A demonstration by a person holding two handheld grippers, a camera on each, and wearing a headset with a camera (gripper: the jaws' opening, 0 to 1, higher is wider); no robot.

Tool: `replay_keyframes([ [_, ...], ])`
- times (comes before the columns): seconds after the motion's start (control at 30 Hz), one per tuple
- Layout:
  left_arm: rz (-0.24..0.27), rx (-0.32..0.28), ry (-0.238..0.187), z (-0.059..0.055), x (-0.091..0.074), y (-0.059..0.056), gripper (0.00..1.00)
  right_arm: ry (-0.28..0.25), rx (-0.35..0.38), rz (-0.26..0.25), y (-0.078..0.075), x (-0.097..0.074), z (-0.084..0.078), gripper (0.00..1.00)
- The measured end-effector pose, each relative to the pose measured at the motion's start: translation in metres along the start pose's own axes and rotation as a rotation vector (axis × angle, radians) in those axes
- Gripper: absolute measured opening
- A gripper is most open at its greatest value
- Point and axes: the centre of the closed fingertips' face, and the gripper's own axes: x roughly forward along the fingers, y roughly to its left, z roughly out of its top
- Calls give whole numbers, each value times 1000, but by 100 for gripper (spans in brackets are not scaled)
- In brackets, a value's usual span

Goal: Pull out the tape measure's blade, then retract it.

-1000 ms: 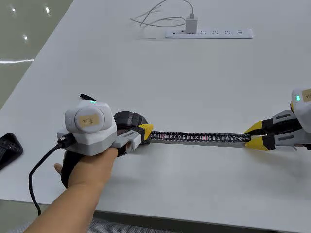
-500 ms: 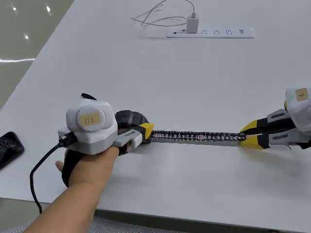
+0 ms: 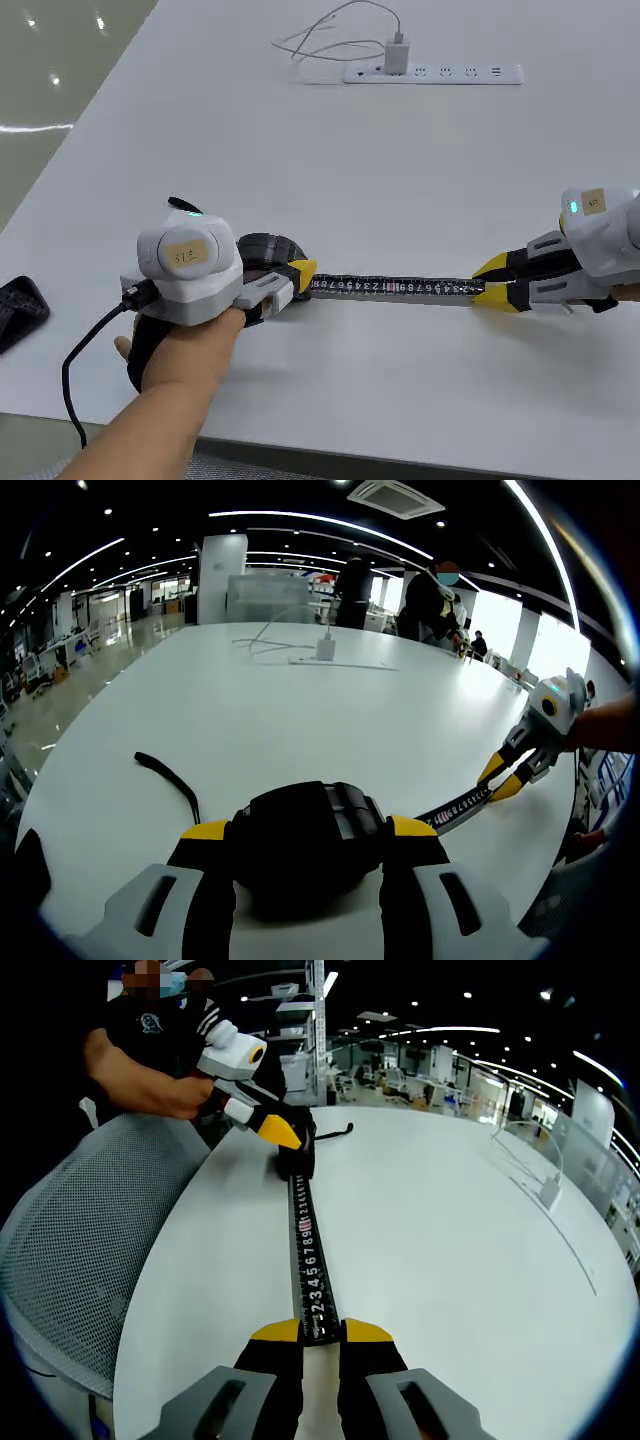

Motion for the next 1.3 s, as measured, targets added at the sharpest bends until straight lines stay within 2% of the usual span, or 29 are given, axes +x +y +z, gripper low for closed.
replay_keyframes([
  [0.9,0,1,-5,0,0,1,53,-19,-13,20,6,20,20,8],
  [1.3,0,1,-6,0,-1,-1,53,-23,-24,35,6,36,33,8],
])
